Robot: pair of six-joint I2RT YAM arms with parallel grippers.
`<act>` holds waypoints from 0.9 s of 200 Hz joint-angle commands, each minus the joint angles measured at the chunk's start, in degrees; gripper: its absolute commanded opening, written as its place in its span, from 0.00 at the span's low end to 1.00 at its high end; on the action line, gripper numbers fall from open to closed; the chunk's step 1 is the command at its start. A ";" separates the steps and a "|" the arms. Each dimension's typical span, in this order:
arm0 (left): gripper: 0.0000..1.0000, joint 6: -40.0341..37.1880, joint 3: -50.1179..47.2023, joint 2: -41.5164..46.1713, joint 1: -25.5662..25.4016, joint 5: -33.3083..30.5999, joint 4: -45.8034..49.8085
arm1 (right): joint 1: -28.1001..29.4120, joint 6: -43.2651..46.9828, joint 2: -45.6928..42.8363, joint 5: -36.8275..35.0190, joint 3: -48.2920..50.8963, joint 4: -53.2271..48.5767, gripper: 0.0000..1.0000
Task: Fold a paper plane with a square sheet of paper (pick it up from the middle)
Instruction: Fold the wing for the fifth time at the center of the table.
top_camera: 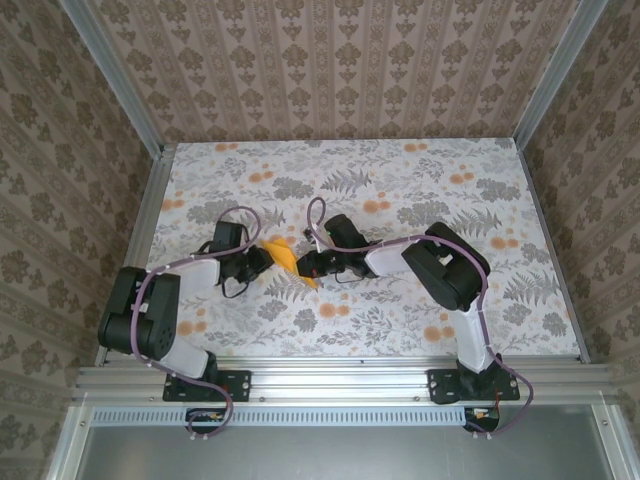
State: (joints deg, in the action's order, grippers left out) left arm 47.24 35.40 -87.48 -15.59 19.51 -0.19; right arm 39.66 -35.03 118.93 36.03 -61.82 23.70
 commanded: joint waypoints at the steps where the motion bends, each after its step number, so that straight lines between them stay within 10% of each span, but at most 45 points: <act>1: 0.26 -2.74 2.00 -2.07 0.41 0.80 -1.17 | 0.07 -6.88 1.07 2.55 -0.26 7.22 0.02; 180: 0.12 -9.54 9.49 -10.80 0.21 2.24 6.16 | -2.68 -19.25 6.87 2.93 2.86 17.71 0.03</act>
State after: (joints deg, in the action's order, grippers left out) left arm 39.94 43.90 -95.35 -15.31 22.09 5.08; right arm 37.32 -51.33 124.31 37.52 -59.88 38.63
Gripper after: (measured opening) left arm 0.122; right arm 0.052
